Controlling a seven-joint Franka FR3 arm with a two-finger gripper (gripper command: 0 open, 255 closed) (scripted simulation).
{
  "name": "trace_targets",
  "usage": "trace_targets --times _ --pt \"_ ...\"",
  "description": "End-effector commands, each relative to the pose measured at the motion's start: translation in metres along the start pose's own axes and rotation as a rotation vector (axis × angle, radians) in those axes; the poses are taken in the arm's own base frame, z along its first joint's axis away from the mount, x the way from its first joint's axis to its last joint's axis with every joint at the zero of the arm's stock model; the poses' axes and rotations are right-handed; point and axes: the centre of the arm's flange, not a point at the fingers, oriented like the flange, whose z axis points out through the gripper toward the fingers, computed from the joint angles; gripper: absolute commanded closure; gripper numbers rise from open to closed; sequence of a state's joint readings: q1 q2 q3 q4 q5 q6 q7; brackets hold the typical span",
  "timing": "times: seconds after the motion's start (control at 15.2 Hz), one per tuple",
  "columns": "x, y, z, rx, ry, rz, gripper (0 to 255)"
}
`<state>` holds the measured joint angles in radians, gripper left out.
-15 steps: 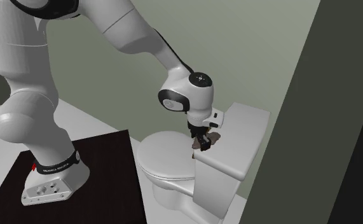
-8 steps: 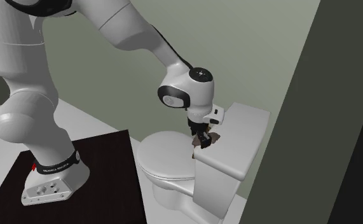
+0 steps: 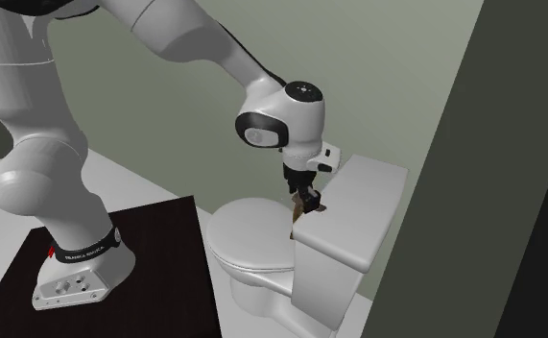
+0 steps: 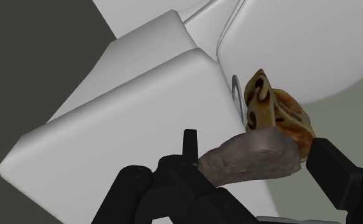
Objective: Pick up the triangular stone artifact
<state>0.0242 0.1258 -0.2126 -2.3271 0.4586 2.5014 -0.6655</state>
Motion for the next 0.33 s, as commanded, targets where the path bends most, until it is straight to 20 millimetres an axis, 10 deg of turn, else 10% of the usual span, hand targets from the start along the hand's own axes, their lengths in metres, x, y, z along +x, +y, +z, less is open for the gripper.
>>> trace_targets --times 0.0,0.26 --pt "0.003 -0.002 -0.011 0.0 0.0 0.0 255" --pt "0.005 -0.005 -0.022 0.0 0.0 0.0 255"
